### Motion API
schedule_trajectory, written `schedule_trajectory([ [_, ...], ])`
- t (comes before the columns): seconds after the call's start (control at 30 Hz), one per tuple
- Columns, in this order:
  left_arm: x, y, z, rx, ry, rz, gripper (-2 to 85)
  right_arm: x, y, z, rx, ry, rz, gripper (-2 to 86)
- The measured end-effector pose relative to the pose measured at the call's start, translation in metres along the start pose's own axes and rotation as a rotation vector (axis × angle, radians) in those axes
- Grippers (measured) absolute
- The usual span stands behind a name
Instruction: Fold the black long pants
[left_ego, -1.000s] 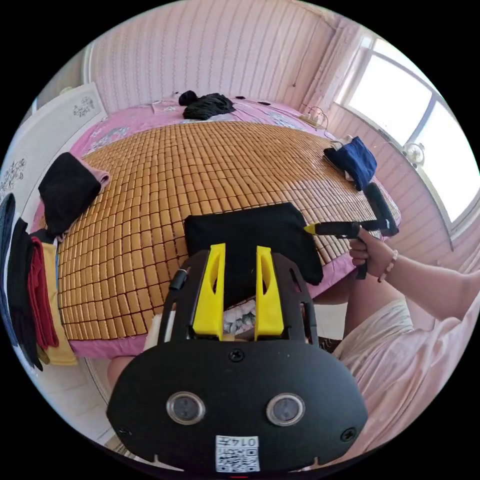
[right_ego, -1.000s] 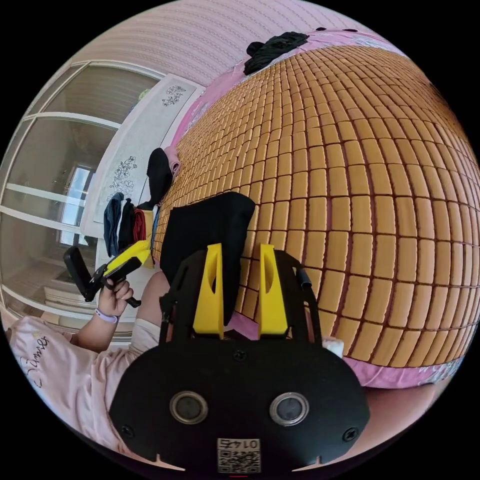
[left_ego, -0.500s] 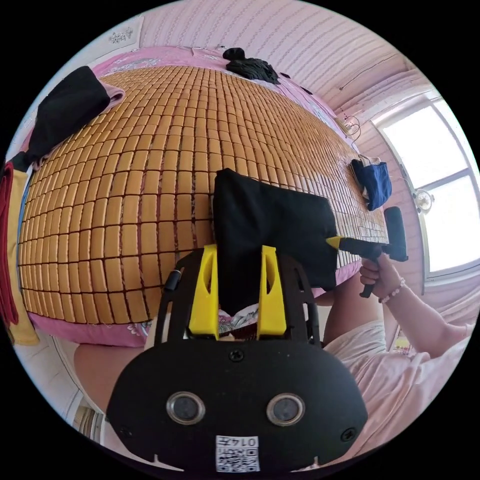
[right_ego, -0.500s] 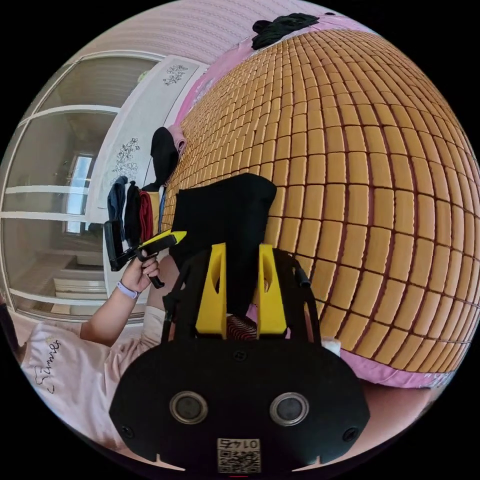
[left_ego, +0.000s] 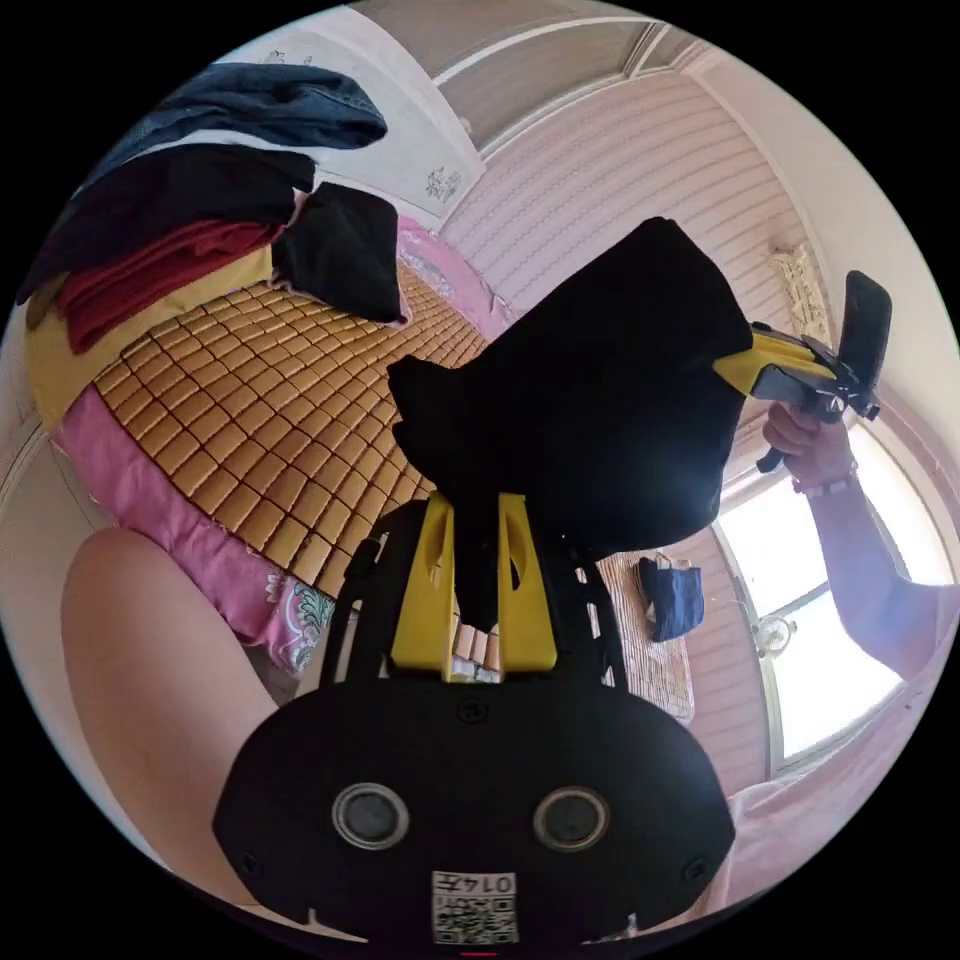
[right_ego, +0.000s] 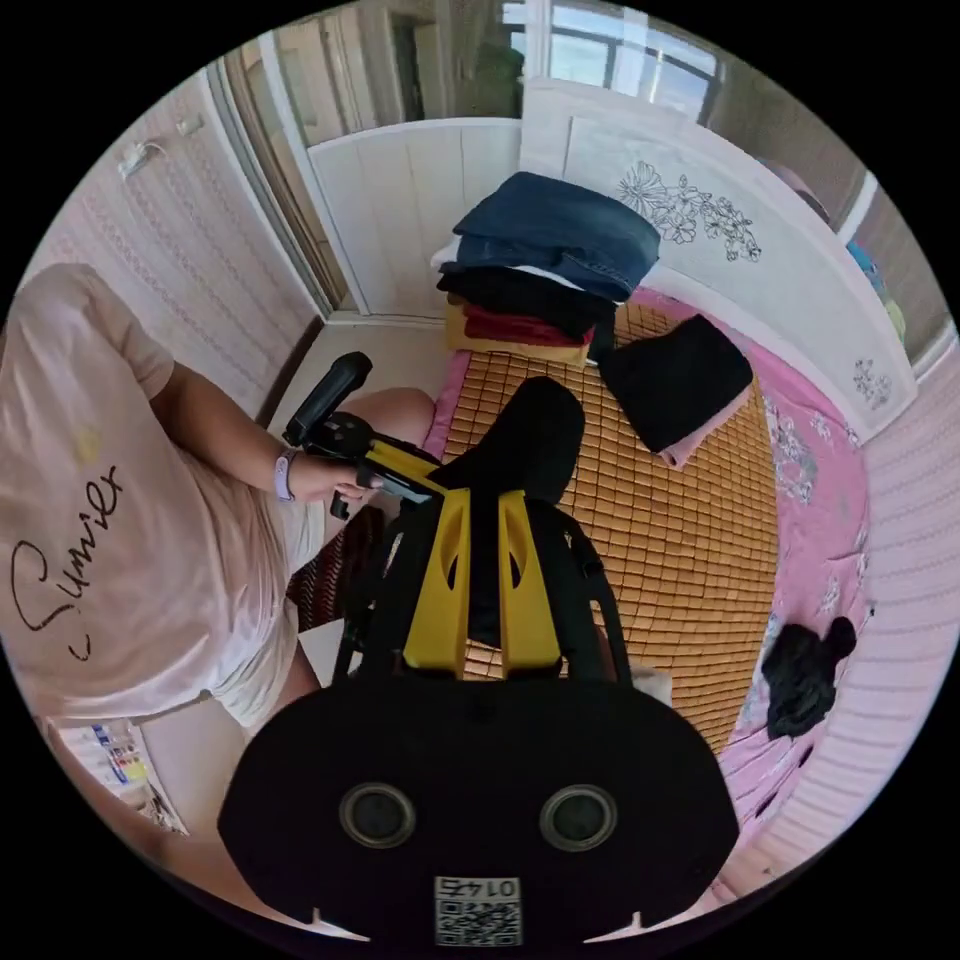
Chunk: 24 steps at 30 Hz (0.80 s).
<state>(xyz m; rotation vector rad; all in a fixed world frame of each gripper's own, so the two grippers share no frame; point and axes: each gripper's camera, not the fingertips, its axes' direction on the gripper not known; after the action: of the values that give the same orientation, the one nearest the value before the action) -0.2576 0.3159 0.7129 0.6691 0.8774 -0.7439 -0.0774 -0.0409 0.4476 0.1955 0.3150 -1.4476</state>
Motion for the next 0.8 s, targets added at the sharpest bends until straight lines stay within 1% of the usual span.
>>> schedule_trajectory([
  [0.03,-0.002,-0.002,-0.013,0.089,-0.018,-0.032,6.6,0.002,-0.027,-0.003,-0.042,0.034,-0.092,3.4],
  [0.07,-0.005,-0.006,-0.022,0.156,-0.025,-0.053,6.8,0.004,-0.039,-0.004,-0.058,0.048,-0.133,3.4],
  [0.17,-0.015,-0.027,-0.030,0.229,-0.008,-0.099,7.1,0.024,-0.093,-0.004,-0.134,0.090,-0.282,3.8],
  [0.23,-0.014,-0.046,-0.033,0.300,-0.013,-0.112,7.6,0.044,-0.132,-0.007,-0.164,0.202,-0.405,4.4],
  [0.3,-0.008,-0.073,-0.034,0.401,-0.032,-0.116,9.0,0.075,-0.163,-0.012,-0.185,0.289,-0.421,5.3],
  [0.37,-0.003,-0.115,-0.018,0.504,-0.035,-0.165,12.2,0.121,-0.195,-0.012,-0.216,0.377,-0.328,6.9],
  [0.4,-0.003,-0.126,-0.011,0.509,-0.033,-0.168,13.0,0.153,-0.213,-0.009,-0.238,0.460,-0.207,7.6],
  [0.43,-0.005,-0.145,0.004,0.469,-0.043,-0.142,13.4,0.184,-0.222,-0.008,-0.228,0.543,-0.025,7.9],
  [0.47,-0.009,-0.158,0.019,0.409,-0.074,-0.125,13.7,0.197,-0.223,-0.008,-0.218,0.549,0.066,8.0],
  [0.5,-0.012,-0.160,0.025,0.388,-0.100,-0.129,13.7,0.213,-0.216,-0.008,-0.178,0.475,0.211,8.2],
  [0.53,-0.019,-0.158,0.038,0.344,-0.147,-0.123,13.7,0.215,-0.199,-0.005,-0.102,0.378,0.254,8.2],
  [0.6,-0.030,-0.140,0.054,0.273,-0.157,-0.113,13.5,0.205,-0.163,0.008,-0.074,0.330,0.297,8.2],
  [0.67,-0.038,-0.102,0.073,0.164,-0.149,-0.097,12.8,0.181,-0.112,0.026,-0.076,0.255,0.310,8.0],
  [0.7,-0.039,-0.092,0.076,0.143,-0.145,-0.092,12.6,0.159,-0.069,0.039,-0.082,0.190,0.336,7.8],
  [0.73,-0.039,-0.073,0.082,0.111,-0.134,-0.092,12.5,0.133,-0.022,0.050,-0.094,0.131,0.380,7.6],
  [0.77,-0.038,-0.056,0.088,0.078,-0.121,-0.095,12.4,0.119,0.002,0.055,-0.103,0.100,0.413,7.3],
  [0.8,-0.036,-0.048,0.091,0.060,-0.119,-0.090,12.3,0.091,0.051,0.064,-0.126,0.045,0.496,6.9],
])
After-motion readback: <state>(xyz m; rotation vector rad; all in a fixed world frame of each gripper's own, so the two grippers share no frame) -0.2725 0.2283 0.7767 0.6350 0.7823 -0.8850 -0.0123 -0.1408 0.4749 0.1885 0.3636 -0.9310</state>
